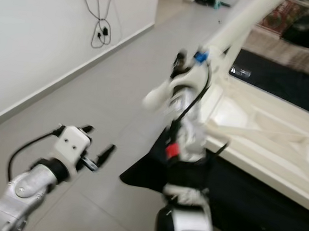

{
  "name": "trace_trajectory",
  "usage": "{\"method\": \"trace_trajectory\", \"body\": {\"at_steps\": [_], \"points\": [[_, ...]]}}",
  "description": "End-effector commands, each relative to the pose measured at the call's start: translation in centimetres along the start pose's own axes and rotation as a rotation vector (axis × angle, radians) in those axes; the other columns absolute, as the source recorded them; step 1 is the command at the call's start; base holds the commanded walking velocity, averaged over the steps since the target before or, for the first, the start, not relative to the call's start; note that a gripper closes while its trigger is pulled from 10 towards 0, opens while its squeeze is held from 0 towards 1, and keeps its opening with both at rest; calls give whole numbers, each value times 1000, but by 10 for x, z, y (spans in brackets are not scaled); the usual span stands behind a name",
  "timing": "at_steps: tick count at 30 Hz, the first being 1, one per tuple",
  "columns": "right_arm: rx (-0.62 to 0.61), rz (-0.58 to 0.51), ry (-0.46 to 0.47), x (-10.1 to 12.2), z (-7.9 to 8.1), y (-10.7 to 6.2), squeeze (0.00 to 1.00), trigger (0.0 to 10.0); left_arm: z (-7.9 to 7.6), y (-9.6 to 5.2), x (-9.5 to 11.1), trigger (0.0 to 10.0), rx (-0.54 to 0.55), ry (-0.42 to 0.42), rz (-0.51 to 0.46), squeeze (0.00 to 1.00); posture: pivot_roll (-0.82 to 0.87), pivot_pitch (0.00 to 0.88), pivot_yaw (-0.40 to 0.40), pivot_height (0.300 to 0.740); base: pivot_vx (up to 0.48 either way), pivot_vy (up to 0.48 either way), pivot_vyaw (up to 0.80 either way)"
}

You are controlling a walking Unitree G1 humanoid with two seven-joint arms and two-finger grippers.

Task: Building children table

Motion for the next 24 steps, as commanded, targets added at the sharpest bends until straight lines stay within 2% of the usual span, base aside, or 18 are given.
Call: {"method": "trace_trajectory", "body": {"at_steps": [1,2,3,5,8,9,16,18,24], "points": [[47,-28,21,8,9,-5,0,10000,3,5,-4,10000,-2,7,11,0,125,50,-76,740,0,0,0],[71,-24,28,6,12,-8,0,10000,4,12,-2,10000,-11,15,4,0,123,47,-77,740,0,0,0],[71,-24,28,6,12,-8,0,10000,4,12,-2,10000,-11,15,4,0,123,47,-77,740,0,0,0],[110,-14,47,4,16,-12,0,10000,2,25,-1,10000,-45,23,1,0,125,46,-83,740,0,0,0],[130,-7,52,2,19,-14,0,10000,0,31,-1,10000,-66,16,0,0,118,47,-75,740,0,0,0],[158,3,51,0,23,-18,0,10000,-9,42,-5,10000,-130,-11,19,0,114,46,-74,740,0,0,0],[185,10,59,-1,28,-21,0,10000,-19,49,-10,10000,-188,-29,34,0,113,48,-76,740,0,0,0],[230,11,50,-1,36,-26,0,10000,-25,56,-13,10000,-221,-34,37,0,112,48,-78,740,0,0,0],[259,17,64,-2,42,-28,0,10000,-25,59,-15,10000,-227,-12,37,0,111,48,-76,740,0,0,0]]}}
Point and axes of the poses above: a point about 5 cm out from each wrist's last joint towards the gripper, its own y axis pointing out of the wrist towards the gripper, its own x axis along the axis of the wrist's last joint, z = x × y, the point moved 5 cm from there along y, pointing out of the wrist towards the gripper, and after that the axes turned 13 degrees about -y, right-handed, at the moved point
